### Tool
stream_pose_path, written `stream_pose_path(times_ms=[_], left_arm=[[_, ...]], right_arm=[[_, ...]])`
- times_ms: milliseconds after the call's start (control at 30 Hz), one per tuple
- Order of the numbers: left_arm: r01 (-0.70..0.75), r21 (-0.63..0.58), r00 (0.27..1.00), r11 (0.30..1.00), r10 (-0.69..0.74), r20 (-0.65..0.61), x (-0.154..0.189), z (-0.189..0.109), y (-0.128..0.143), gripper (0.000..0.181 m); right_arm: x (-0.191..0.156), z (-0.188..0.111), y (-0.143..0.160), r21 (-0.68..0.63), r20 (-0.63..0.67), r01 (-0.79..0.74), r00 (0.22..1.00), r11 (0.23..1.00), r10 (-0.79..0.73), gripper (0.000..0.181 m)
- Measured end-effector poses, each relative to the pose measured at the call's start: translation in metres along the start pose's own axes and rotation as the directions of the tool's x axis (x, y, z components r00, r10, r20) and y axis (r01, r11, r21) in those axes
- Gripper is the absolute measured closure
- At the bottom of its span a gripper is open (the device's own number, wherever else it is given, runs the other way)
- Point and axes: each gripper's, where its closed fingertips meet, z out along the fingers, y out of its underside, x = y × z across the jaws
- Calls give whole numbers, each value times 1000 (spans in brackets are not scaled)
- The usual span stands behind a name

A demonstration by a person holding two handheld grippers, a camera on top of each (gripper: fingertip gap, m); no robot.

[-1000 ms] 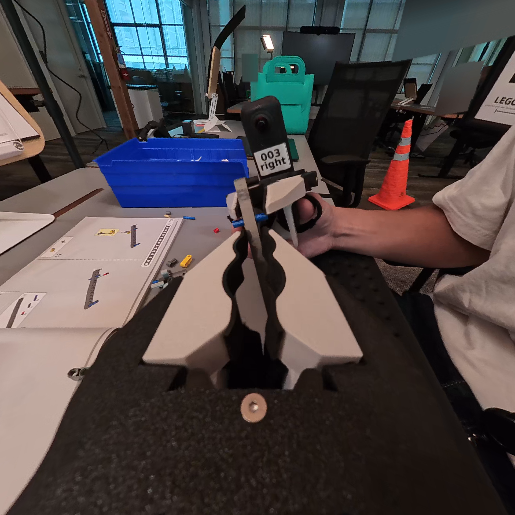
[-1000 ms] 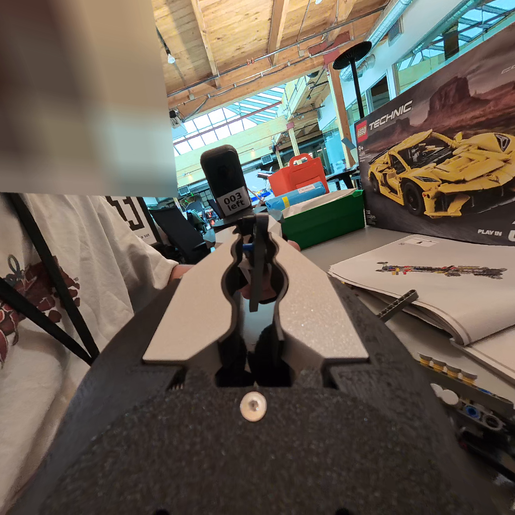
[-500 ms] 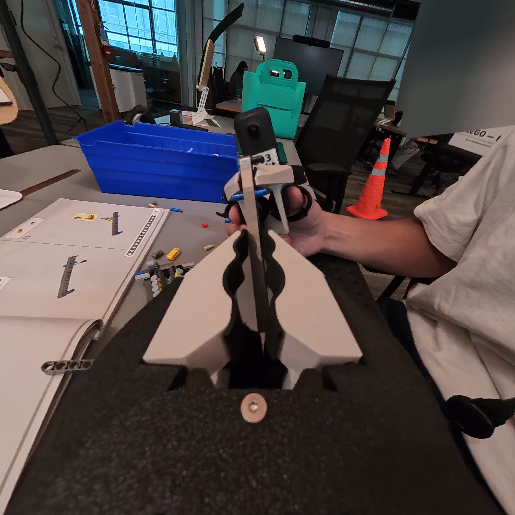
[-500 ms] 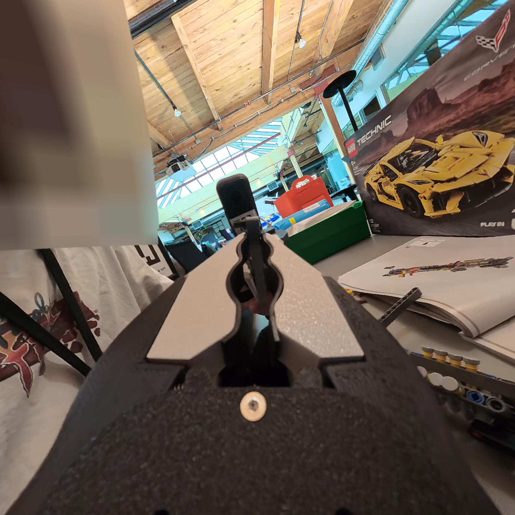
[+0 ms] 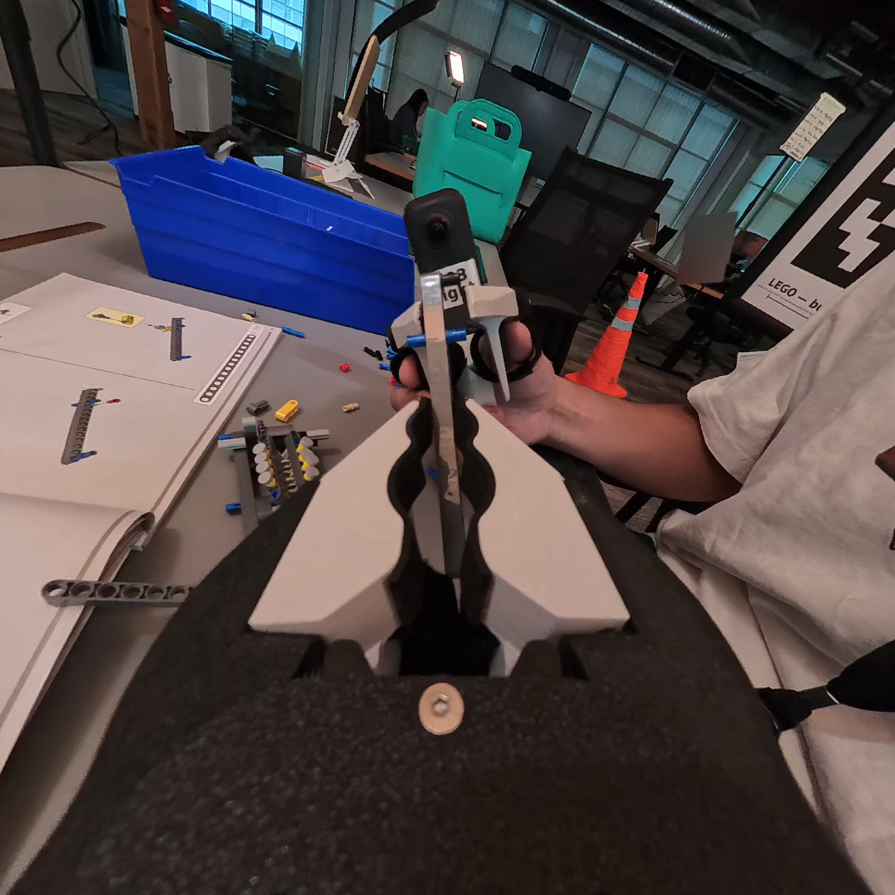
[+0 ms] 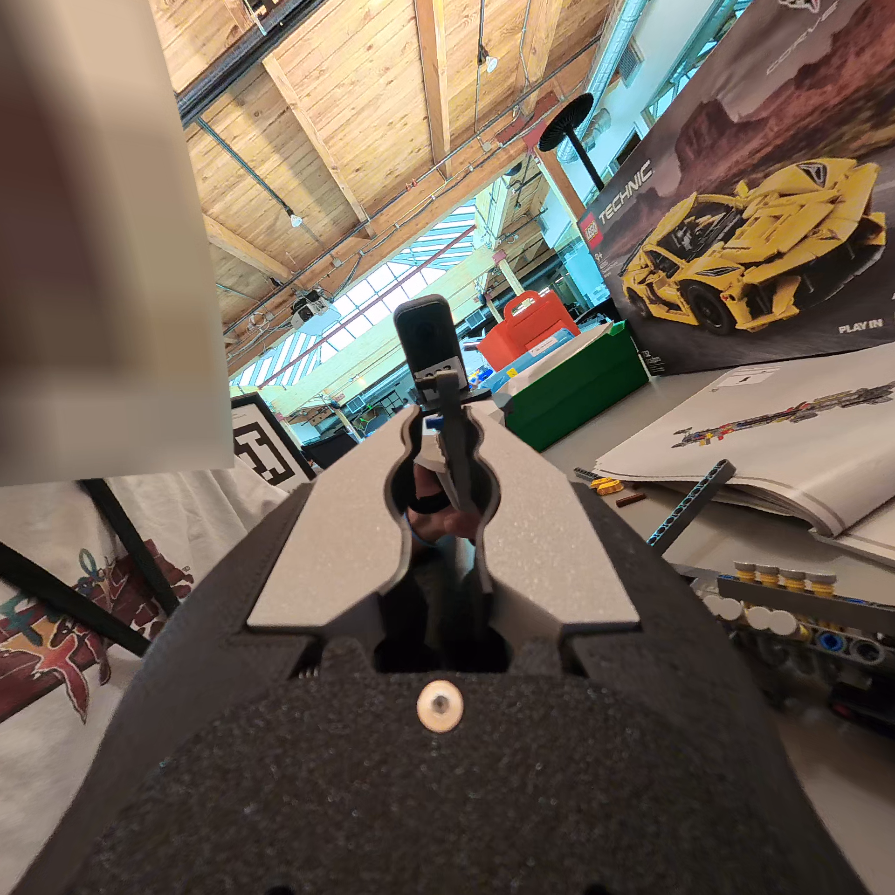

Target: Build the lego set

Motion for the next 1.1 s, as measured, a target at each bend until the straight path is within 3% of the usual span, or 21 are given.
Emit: stream_pose_path(times_ms=[533, 1100], left_arm=[[-30, -39, 999, 999, 30, -23, 6, 4, 7, 174], [70, 5, 996, 998, -70, -62, 5, 7, 4, 173]], right_arm=[[0, 2, 3, -4, -10, 33, 999, 999, -33, 174], [5, 1, 3, 8, -8, -75, 997, 997, 75, 174]])
